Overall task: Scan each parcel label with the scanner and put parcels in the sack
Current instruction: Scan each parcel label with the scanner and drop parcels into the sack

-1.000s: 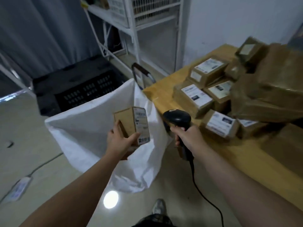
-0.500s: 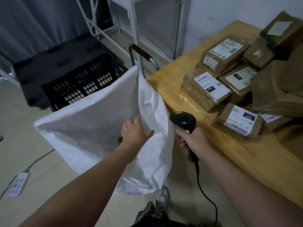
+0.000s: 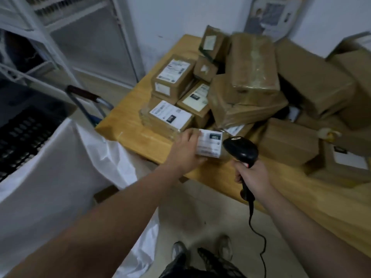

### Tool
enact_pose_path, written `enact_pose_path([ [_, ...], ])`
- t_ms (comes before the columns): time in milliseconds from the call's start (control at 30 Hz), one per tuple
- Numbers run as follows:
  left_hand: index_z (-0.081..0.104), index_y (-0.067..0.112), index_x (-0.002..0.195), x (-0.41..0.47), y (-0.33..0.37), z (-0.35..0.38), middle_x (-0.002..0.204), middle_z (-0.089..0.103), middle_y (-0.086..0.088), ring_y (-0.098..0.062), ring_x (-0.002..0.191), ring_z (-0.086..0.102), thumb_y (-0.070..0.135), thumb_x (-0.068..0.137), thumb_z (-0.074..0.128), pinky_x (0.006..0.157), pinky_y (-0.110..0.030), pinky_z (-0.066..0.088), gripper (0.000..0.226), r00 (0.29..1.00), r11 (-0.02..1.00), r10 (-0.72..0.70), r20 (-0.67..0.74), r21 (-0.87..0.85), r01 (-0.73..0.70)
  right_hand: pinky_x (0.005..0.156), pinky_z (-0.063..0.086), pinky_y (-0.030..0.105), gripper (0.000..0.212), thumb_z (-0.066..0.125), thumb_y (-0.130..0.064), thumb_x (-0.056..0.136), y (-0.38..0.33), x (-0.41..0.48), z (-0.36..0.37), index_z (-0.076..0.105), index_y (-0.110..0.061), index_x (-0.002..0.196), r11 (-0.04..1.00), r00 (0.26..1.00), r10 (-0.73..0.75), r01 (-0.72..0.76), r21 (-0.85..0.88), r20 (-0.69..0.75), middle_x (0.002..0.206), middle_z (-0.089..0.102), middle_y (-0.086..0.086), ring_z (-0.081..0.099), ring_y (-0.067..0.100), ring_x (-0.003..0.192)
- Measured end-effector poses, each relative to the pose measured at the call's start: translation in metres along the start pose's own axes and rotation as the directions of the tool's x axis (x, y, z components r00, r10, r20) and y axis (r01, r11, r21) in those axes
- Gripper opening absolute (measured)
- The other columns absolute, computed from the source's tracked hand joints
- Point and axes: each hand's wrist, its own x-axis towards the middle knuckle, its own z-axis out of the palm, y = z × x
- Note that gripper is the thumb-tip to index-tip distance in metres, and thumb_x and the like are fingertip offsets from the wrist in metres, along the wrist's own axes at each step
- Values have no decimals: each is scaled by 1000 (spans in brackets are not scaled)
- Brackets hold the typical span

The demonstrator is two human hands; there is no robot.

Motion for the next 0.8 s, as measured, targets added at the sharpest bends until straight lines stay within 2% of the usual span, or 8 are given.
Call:
enact_pose_path([
  [167, -6, 14, 154, 56, 14, 11, 162, 2, -11, -27, 149, 1, 58, 79, 66, 121, -44, 3, 113, 962, 891, 4, 274, 436, -128, 53, 50, 27, 24, 67, -19, 89, 2, 24, -19, 58, -16, 67, 1000, 1000, 26, -26, -4, 3, 54, 57, -1, 57, 8, 43],
  [300, 13, 13, 151, 47, 22, 16, 142, 33, -11, -31, 130, 34, 73, 70, 63, 110, -45, 30, 112, 979, 862, -64, 192, 505, -42, 51, 48, 21, 18, 68, -18, 89, 9, 28, -27, 61, -14, 72, 999, 998, 22, -24, 39, 55, 57, 58, 1, 57, 10, 48],
  [367, 31, 11, 142, 33, 22, 21, 133, 39, -11, -29, 121, 39, 71, 68, 65, 103, -42, 38, 102, 969, 914, -190, 158, 388, 115, 53, 49, 19, 12, 70, -16, 87, 11, 25, -32, 65, -7, 81, 995, 998, -13, 6, 101, 68, 63, 59, 4, 58, 13, 54],
  [433, 45, 7, 131, 17, 21, 21, 130, 49, -12, -26, 115, 51, 61, 70, 72, 93, -41, 50, 86, 924, 926, -336, 183, -116, 360, 66, 53, 29, 19, 74, -16, 83, 11, 21, -36, 68, 2, 89, 984, 994, -95, 87, 155, 46, 69, 61, 7, 61, 17, 66],
  [500, 42, 8, 132, 3, 30, 15, 125, 59, -14, -25, 102, 64, 46, 73, 78, 77, -37, 59, 79, 841, 507, -472, 265, -699, 505, 74, 54, 33, 22, 78, -18, 79, 4, 16, -37, 69, -1, 89, 968, 985, -169, 161, 191, 27, 70, 64, -1, 64, 13, 73],
  [533, 32, 14, 138, -1, 35, 11, 125, 59, -14, -26, 101, 65, 42, 75, 78, 73, -37, 59, 83, 801, 287, -511, 311, -817, 500, 74, 54, 27, 17, 79, -18, 77, -1, 13, -36, 69, -8, 86, 962, 981, -193, 183, 204, 31, 69, 66, -10, 65, 7, 75],
  [600, 15, 32, 144, -5, 44, 8, 127, 56, -11, -31, 104, 64, 39, 76, 79, 72, -42, 60, 94, 785, 33, -513, 347, -906, 422, 71, 50, 13, 19, 80, -15, 75, -12, 8, -30, 66, -20, 87, 947, 967, -246, 225, 229, 71, 75, 68, -18, 65, -7, 79],
  [800, 17, 46, 143, 2, 74, -7, 130, 51, -10, -30, 98, 64, 39, 77, 79, 78, -53, 58, 90, 816, -162, -469, 338, -941, 297, 84, 49, 9, 64, 87, -20, 66, -34, 13, -15, 60, -13, 124, 900, 908, -414, 397, 179, 68, 115, 67, -5, 60, 2, 111],
])
